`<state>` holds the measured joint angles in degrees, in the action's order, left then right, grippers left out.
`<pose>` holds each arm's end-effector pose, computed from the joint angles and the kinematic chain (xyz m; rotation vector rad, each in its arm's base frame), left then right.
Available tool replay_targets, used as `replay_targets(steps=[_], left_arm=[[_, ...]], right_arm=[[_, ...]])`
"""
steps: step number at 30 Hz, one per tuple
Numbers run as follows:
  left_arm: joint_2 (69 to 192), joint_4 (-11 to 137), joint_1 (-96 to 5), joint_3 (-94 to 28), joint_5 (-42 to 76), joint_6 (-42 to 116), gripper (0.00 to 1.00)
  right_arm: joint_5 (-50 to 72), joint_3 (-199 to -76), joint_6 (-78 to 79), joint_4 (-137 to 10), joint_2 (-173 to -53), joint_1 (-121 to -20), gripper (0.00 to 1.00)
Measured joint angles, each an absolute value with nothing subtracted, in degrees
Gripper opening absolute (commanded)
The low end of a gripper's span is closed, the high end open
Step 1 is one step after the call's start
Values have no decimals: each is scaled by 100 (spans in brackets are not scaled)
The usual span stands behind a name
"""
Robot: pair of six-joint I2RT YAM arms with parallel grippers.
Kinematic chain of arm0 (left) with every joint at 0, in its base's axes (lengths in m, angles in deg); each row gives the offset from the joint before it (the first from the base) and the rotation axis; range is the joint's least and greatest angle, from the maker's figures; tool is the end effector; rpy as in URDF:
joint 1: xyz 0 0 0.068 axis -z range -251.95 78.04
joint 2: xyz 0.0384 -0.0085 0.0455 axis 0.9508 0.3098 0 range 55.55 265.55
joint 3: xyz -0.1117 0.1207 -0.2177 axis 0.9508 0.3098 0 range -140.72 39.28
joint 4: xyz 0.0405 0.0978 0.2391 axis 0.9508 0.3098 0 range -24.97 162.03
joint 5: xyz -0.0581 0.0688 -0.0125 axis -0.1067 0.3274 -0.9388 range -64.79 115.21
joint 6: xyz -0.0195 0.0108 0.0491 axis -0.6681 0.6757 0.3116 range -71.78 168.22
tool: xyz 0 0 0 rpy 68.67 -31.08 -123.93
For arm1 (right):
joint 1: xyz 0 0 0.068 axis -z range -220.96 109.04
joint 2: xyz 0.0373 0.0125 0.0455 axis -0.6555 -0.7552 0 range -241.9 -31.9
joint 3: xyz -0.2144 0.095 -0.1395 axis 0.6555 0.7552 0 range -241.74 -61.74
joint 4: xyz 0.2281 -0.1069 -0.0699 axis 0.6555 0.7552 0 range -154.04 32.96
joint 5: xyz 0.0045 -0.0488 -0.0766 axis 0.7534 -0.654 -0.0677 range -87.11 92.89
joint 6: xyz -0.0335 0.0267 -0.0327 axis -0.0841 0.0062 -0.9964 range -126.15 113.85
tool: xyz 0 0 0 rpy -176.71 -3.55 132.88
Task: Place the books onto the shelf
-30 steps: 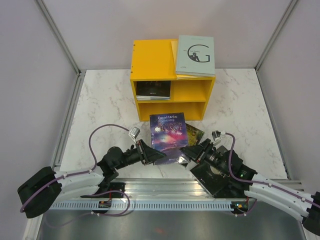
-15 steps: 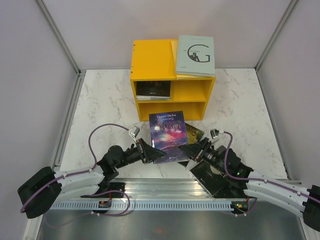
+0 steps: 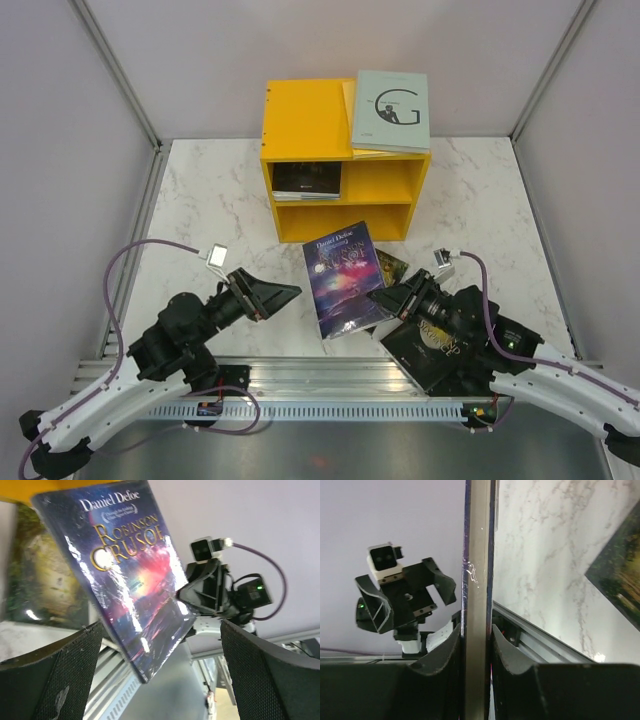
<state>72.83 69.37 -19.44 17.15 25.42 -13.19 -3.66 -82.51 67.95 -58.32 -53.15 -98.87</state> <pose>0.0710 -0.0925 0.2734 -0.1422 1.7849 -1.5125 0.0715 0.1064 0.2553 0.3762 1.9291 1.5634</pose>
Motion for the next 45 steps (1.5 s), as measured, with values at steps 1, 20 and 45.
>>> replay_targets(steps=[1,20,45], left_arm=[[7160,7149,-1944,1673,2625,-1264,100],[6461,8690,-1947,1737,2975,-1035,98],[6061,8738,-1947,2038,2944,-1035,96]], right_arm=[[-385,-8411,6767,-5570,-5407,-9889,0],[-1614,-12651,5711,-4576,-7234,-9898,0],[1429,-15750,5912,-4707,-10974,-4309,0]])
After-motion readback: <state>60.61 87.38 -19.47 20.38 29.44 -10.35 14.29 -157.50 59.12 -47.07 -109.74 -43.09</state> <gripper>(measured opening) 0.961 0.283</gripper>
